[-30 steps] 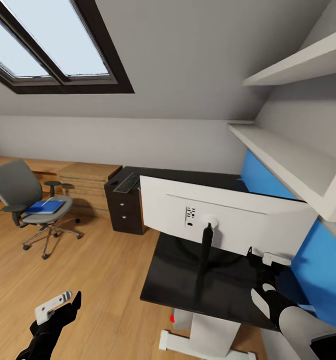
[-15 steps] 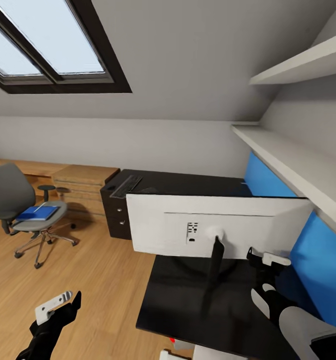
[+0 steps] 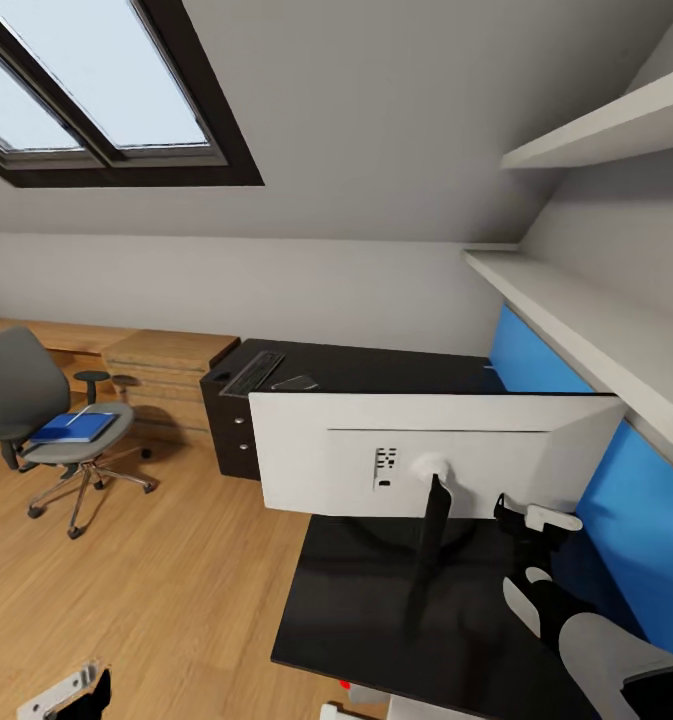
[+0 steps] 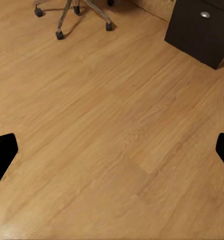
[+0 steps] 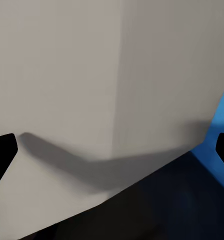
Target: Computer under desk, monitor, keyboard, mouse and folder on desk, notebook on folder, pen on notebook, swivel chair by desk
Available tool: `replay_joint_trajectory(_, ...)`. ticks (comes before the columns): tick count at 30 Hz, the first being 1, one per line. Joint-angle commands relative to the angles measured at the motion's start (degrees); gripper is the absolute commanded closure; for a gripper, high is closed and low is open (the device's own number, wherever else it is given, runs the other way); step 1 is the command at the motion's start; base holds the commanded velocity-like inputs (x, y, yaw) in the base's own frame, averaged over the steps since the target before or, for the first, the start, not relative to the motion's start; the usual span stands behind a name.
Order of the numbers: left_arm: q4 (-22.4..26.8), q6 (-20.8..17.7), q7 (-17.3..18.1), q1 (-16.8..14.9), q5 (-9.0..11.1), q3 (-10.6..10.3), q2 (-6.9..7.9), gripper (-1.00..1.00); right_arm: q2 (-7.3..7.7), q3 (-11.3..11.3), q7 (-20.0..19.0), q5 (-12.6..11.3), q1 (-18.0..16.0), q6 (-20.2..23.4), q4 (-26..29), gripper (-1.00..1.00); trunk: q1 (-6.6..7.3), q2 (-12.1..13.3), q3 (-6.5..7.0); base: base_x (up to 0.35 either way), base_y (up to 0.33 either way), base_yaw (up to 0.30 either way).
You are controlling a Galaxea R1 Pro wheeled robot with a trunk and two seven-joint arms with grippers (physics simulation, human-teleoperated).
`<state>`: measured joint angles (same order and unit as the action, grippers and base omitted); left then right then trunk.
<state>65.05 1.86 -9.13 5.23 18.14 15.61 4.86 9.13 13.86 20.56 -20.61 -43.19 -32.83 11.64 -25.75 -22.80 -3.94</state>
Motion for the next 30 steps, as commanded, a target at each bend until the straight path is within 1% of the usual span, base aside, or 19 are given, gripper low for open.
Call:
replay_joint_trajectory(1,-2.94,3.36,1.53,-0.02,-0.95,0.05,0.40,-1.00,0.05,0.63,0.23,-0.23,-0.05,-0.03,0.03,-1.00,-0.04,-0.12,-0.11,0.015,0.000,0.000)
replay_joint_trajectory(2,-5.23,5.95,3.53,-0.03,-3.07,0.17,0.62,-1.00,0.07,0.64,0.22,-0.22,-0.05,0.02,0.03,-1.00,-0.04,-0.12,-0.11,0.042,0.000,0.000)
replay_joint_trajectory(3,-6.28,6.96,4.56,-0.03,-4.32,0.22,0.72,-1.00,0.07,0.64,0.21,-0.22,-0.05,0.04,0.04,-1.00,-0.04,-0.12,-0.11,0.051,0.000,0.000)
replay_joint_trajectory(4,-9.65,9.04,7.43,-0.02,-8.09,0.42,0.94,-1.00,0.08,0.64,0.20,-0.22,-0.05,0.08,0.04,-1.00,-0.04,-0.12,-0.11,0.039,0.000,0.000)
replay_joint_trajectory(5,-11.88,9.95,8.70,-0.03,-9.90,0.53,1.04,-1.00,0.09,0.64,0.18,-0.22,-0.05,0.12,0.05,-1.00,-0.04,-0.12,-0.11,0.025,0.000,0.000)
replay_joint_trajectory(6,-13.56,10.80,9.54,-0.04,-11.07,0.61,1.09,-1.00,0.09,0.64,0.15,-0.22,-0.05,0.15,0.05,-1.00,-0.04,-0.12,-0.11,0.016,0.000,0.000)
replay_joint_trajectory(7,-14.78,11.79,10.09,-0.04,-11.83,0.65,1.10,-1.00,0.09,0.66,0.13,-0.22,-0.05,0.18,0.03,-1.00,-0.04,-0.12,-0.11,0.010,0.000,0.000)
replay_joint_trajectory(8,-16.07,13.69,10.55,-0.04,-12.46,0.72,1.11,-1.00,0.09,0.69,0.11,-0.22,-0.05,0.20,0.04,-1.00,-0.04,-0.12,-0.11,0.005,0.000,0.000)
replay_joint_trajectory(10,-17.16,15.71,10.77,-0.03,-12.75,0.77,1.15,-1.00,0.09,0.70,0.06,-0.19,-0.05,0.21,0.04,-1.00,-0.04,-0.12,-0.11,0.003,0.000,0.000)
replay_joint_trajectory(12,-17.86,16.92,10.84,-0.03,-12.86,0.79,1.15,-1.00,0.09,0.71,0.03,-0.17,-0.05,0.21,0.05,-1.00,-0.04,-0.12,-0.11,0.005,0.000,0.000)
replay_joint_trajectory(13,-20.00,18.65,10.73,-0.04,-12.97,0.84,1.17,-1.00,0.10,0.72,-0.01,-0.14,-0.05,0.22,0.02,-1.00,-0.04,-0.12,-0.11,0.160,0.000,0.000)
replay_joint_trajectory(14,-21.28,19.09,10.66,-0.03,-13.01,0.88,1.14,-1.00,0.10,0.72,0.00,-0.14,-0.05,0.17,0.02,-1.00,-0.04,-0.12,-0.11,0.235,0.000,0.000)
replay_joint_trajectory(19,-22.84,19.46,10.55,-0.04,-13.04,0.91,1.14,-1.00,0.10,0.66,0.01,-0.13,-0.05,-0.02,-0.01,-1.00,-0.04,-0.12,-0.11,0.233,0.000,0.000)
replay_joint_trajectory(30,-23.10,19.50,10.54,-0.04,-12.97,0.91,1.19,-1.00,0.10,0.64,-0.06,-0.15,-0.05,0.01,0.04,-1.00,-0.04,-0.12,-0.11,0.018,0.000,0.000)
